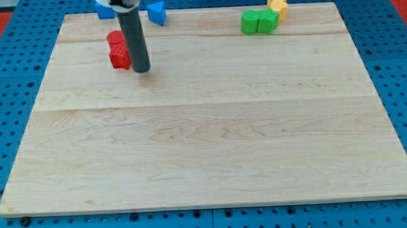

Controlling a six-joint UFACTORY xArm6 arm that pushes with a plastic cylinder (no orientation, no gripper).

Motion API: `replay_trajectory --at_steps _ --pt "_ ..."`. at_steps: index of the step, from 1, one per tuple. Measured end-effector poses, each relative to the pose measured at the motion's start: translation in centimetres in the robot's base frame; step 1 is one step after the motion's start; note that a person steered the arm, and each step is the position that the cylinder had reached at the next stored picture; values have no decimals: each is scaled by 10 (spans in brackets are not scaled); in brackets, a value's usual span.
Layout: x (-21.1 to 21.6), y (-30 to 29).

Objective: Push red star and red circle up towards the top

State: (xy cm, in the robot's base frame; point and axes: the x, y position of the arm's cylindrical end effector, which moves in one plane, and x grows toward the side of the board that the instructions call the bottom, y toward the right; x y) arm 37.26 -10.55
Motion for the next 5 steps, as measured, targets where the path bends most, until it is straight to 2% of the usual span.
replay_trajectory --at_steps 2,5 --pt "-9 -37" --pt "-57 -66"
